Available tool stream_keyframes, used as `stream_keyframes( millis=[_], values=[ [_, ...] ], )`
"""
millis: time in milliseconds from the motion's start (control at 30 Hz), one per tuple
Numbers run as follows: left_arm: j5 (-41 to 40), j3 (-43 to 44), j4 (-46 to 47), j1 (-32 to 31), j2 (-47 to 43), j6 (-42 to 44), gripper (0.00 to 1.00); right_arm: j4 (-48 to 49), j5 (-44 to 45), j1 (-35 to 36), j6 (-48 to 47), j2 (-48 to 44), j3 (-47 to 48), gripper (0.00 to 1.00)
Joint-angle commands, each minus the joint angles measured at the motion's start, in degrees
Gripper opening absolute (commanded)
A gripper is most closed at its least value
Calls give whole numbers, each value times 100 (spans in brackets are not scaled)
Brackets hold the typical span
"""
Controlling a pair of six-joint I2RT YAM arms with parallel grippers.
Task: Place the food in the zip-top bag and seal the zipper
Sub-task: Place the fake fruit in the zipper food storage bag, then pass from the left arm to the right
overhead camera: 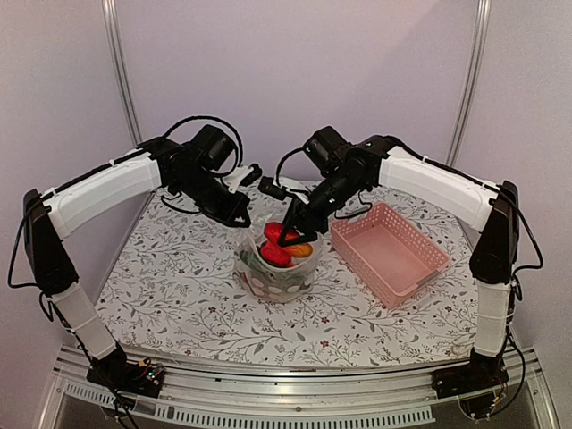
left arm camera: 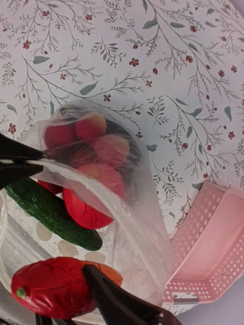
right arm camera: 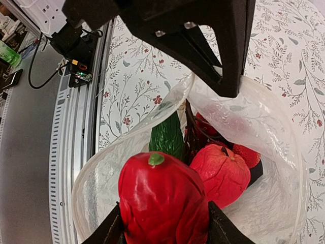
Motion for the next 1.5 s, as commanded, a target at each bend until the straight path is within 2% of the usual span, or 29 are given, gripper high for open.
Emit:
stream_keyframes(
  millis=[0,67,267,367,467,500,633,767,933,1167,1467],
  values=[
    [-50,-22,-26,51,-88,36,1,-177,394,127,3,166,-57,52],
    [-38,-30,-23,55,-77,38,1,-222,493,144,3,209,-68,57],
    [-24,-74,-24,55,-64,28,1,-233,791,171,-23,59,43,82],
    [-11,-67,-28,53,-54,21,1,-280,970,172,-77,-125,406,86],
    [-15,-51,-28,51,-55,28,2,79,1392,172,-194,-515,427,93],
    [-23,-45,-28,55,-51,37,2,185,1568,172,-227,-700,431,99],
    [-24,5,-28,49,-22,35,2,520,1971,167,-220,-1117,395,99],
    [10,89,-63,47,28,4,2,61,1292,256,-263,-1125,-18,99],
    [23,72,-63,55,34,-49,2,-24,1052,771,-413,-857,54,83],
    [125,37,40,53,35,-106,2,227,1575,1126,144,-356,421,74],
    [480,-212,262,90,-180,-165,2,530,2563,1213,638,59,269,69]
  ],
)
